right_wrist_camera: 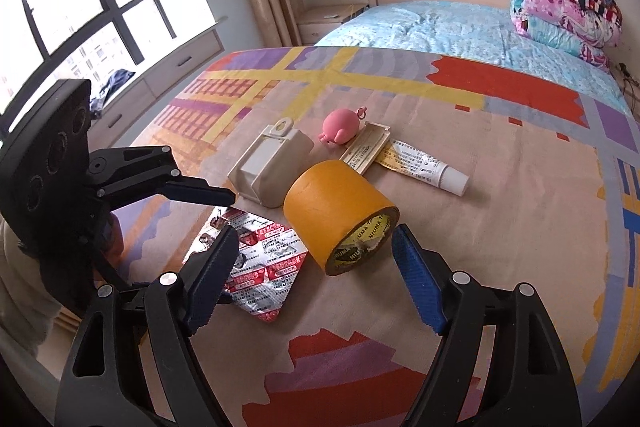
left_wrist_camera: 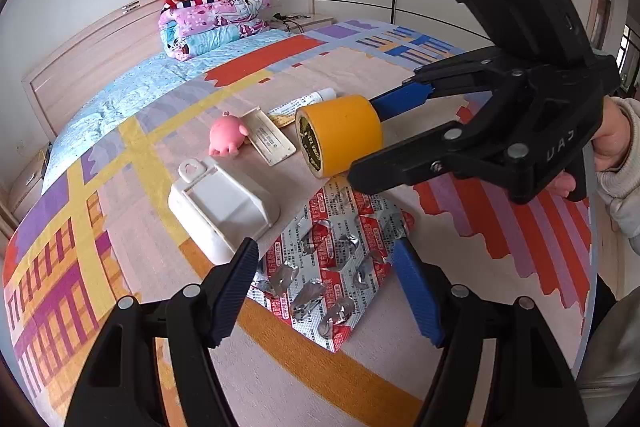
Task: Collect trash
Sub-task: 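Grasp the silver blister pack with the left gripper while the right gripper grasps the orange tape roll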
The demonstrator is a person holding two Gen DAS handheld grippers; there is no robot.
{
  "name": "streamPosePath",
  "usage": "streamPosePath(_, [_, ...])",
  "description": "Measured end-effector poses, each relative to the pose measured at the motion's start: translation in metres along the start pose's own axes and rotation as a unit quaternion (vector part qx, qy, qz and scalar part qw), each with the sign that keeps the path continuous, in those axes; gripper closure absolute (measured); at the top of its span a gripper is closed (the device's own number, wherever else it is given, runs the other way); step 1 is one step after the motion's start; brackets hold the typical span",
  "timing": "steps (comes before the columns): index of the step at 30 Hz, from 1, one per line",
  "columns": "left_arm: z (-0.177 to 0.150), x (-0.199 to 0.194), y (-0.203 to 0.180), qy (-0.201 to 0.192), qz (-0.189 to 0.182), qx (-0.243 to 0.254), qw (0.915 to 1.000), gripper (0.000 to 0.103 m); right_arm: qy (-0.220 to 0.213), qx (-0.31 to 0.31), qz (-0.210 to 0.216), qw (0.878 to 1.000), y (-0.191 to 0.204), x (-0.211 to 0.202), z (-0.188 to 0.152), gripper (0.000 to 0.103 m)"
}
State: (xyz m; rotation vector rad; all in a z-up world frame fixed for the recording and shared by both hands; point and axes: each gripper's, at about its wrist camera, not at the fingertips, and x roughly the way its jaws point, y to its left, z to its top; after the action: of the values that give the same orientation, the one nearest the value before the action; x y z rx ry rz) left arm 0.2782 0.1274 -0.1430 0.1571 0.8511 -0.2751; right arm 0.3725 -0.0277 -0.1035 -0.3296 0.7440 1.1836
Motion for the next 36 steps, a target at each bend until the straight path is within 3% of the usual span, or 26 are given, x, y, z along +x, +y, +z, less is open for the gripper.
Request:
streamPosePath(4, [0.001,0.004,0.003,0.006,-0.014,0.004,0.9999,0.030,0.001,0.006,0.000,1.000,-0.005,0.007,0.004,0.024])
streamPosePath(11, [0.001,0.003,0.004,0.012,-0.041,-0.003,0.9991,0.031,-0.007,0.025,0.000,1.000,-0.015,0.013,0.005,0.026])
streamPosePath(12, [0.000,0.003,0.001,0.014,-0.036,0.004,0.9992,0.031,-0.009,0.030,0.000,1.000,-0.017,0.013,0.005,0.035])
streamPosePath(13, [-0.001,0.001,-0.001,0.012,-0.034,0.008,0.9993,0.033,-0.010,0.041,0.004,0.999,-0.019,0.013,0.006,0.044])
streamPosePath(17, [-0.004,-0.003,-0.008,0.008,-0.027,0.011,0.9995,0.044,-0.017,0.057,0.018,0.998,-0.021,0.011,0.007,0.050])
streamPosePath(18, [-0.004,-0.006,-0.009,0.006,-0.025,0.009,0.9996,0.054,-0.018,0.054,0.021,0.998,-0.020,0.011,0.007,0.065])
streamPosePath(19, [-0.005,-0.007,-0.010,0.007,-0.027,0.007,0.9996,0.056,-0.018,0.052,0.033,0.998,-0.018,0.010,0.007,0.073])
streamPosePath(23, [-0.011,-0.010,-0.015,0.008,-0.031,0.011,0.9994,0.057,-0.020,0.031,0.019,0.999,-0.005,0.000,0.006,0.080])
streamPosePath(24, [-0.012,-0.011,-0.016,0.007,-0.030,0.006,0.9995,0.057,-0.020,0.029,0.020,0.999,-0.003,-0.002,0.005,0.091])
streamPosePath(25, [-0.012,-0.012,-0.016,0.006,-0.031,0.001,0.9995,0.057,-0.019,0.027,0.020,0.999,-0.001,-0.005,0.004,0.094])
streamPosePath(28, [-0.013,-0.016,-0.019,0.008,-0.028,-0.007,0.9995,0.060,-0.020,0.016,0.012,1.000,0.005,-0.013,0.001,0.094])
streamPosePath(29, [-0.013,-0.017,-0.021,0.008,-0.027,-0.009,0.9996,0.095,-0.021,0.015,0.010,1.000,0.007,-0.016,0.000,0.094])
streamPosePath(36, [-0.018,-0.026,-0.027,0.010,-0.021,-0.025,0.9994,0.097,-0.030,0.008,0.004,1.000,0.016,-0.036,-0.010,0.094])
